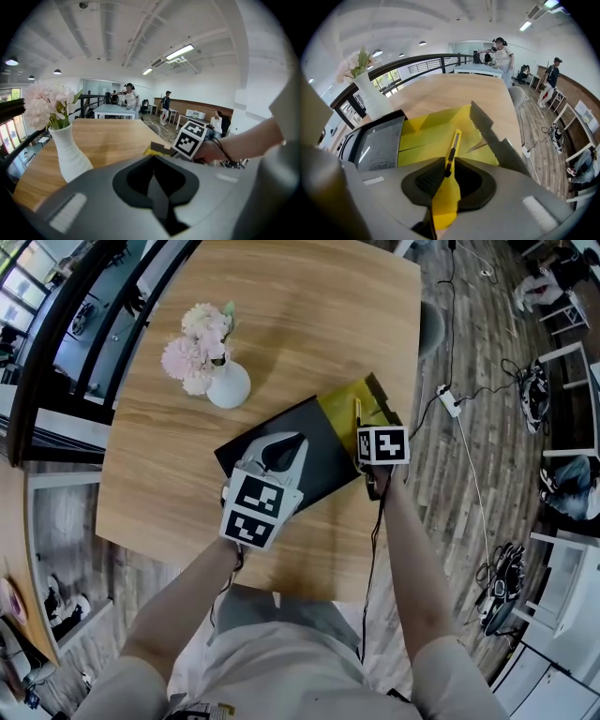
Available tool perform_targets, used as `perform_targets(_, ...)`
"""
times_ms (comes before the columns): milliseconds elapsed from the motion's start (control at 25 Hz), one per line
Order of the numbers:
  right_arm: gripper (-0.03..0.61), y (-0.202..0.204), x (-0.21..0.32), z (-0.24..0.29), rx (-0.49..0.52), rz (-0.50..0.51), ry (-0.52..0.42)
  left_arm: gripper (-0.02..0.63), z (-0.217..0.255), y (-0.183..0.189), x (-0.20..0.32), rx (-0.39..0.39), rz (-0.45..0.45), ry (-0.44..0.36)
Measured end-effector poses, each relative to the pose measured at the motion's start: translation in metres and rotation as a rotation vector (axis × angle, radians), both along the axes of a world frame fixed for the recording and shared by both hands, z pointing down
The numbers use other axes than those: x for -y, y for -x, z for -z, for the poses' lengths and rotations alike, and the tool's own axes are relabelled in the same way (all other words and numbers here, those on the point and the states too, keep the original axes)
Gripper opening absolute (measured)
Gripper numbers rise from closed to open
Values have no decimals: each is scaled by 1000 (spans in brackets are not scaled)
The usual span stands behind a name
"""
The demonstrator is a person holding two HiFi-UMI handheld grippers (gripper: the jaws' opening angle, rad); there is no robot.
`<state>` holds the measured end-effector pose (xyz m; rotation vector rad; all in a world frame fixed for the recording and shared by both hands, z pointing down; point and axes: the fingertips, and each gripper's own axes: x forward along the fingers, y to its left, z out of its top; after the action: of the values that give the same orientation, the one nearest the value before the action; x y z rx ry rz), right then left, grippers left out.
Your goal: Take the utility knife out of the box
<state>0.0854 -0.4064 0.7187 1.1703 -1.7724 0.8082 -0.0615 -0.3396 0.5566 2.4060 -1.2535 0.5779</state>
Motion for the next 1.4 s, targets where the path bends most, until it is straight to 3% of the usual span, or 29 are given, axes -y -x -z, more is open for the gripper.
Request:
perform_targets(120,146,6,-2,-6,-5,6,30,3,-2,1,-4,-2,6,3)
perform_targets(160,158,8,-3,-8,-18,15,40,3,-2,1,-5,-4,7,4)
perform_targets(320,152,8,-5,-15,-105,64,82,3,-1,1,-8,-6,6,6)
perform_targets(440,86,8,-9,-21,-182,130,113,2,0,3,-9,-5,10,7)
perform_targets(600,57,9,-10,-21,-198,167,109,3,1,6,-10,-5,17,8)
perform_targets(1040,54,12,-17,15,-15,91,24,3,14,12,-14,3,33,1)
perform_targets(1240,54,9,-20,63,-3,145,-102,3,30,8,-17,5,27,-26)
perform_targets(1400,54,7,-20,111,58,124,-195,3,48,3,-19,1,27,-56)
